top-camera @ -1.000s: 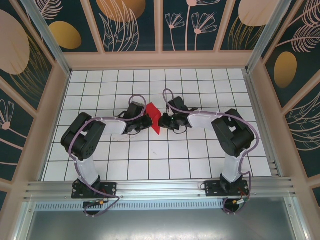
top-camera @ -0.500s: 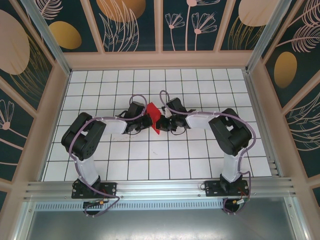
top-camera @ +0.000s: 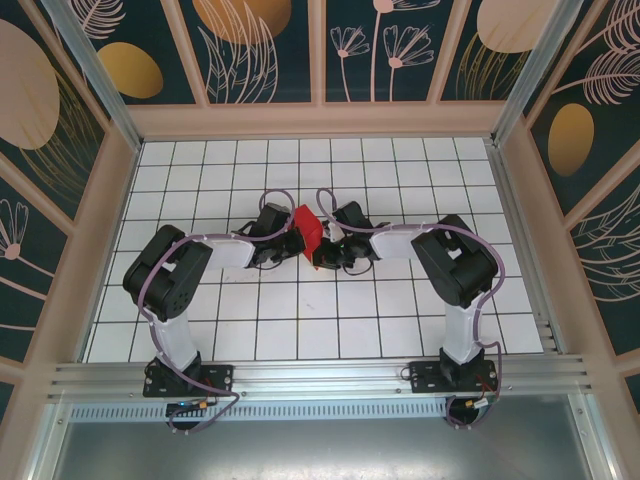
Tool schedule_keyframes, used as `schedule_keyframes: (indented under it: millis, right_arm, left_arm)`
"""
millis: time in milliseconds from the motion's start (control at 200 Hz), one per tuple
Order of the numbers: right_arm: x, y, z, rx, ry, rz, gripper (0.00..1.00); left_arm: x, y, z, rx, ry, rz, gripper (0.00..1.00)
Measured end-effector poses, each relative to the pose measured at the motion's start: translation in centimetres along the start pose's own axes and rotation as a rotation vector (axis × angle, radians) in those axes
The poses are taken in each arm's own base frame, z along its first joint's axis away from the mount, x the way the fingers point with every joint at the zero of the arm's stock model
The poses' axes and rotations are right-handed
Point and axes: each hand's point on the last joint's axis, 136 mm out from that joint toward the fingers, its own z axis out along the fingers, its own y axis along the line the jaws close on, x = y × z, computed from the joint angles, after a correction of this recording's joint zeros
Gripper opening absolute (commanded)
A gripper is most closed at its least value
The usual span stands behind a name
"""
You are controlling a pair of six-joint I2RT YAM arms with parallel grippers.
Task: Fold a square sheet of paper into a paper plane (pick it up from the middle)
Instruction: Third fold the triangle at the center of the table.
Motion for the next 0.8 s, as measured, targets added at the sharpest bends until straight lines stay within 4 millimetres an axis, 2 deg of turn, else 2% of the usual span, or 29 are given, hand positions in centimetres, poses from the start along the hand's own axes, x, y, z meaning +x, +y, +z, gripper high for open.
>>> schedule_keyframes:
  millis: [135,295,365,475,635,801]
  right_arm:
    - [0.4,0.1,-0.1,-0.005,0.005,-0.03,0.07]
    - [1.8,0.2,-0.7,-0.003,0.049,-0.035,0.07]
    - [1.7,0.5,-1.1,-0.004,0.042,-0.034,0.07]
    - [0.1,0.3,-2.2,-0.005,-0.009,-0.016,0.08]
    - [-3.4,-0.4,-3.4,0.015,-0.1,0.01,0.06]
    - [-5.5,0.3,-2.6,0.003,-0.121,-0.008,0.06]
  left_arm:
    - [0.0,0.0,0.0,-0.002,-0.002,0.0,0.06]
    - [-0.1,0.1,0.0,-0.004,-0.004,0.0,0.06]
    - [-0.1,0.1,0.0,-0.004,-0.005,0.0,0.06]
    - [-0.1,0.1,0.0,-0.004,-0.005,0.0,0.06]
    - [-0.1,0.0,0.0,-0.004,-0.005,0.0,0.06]
    - [-0.1,0.1,0.0,-0.005,-0.004,0.0,0.06]
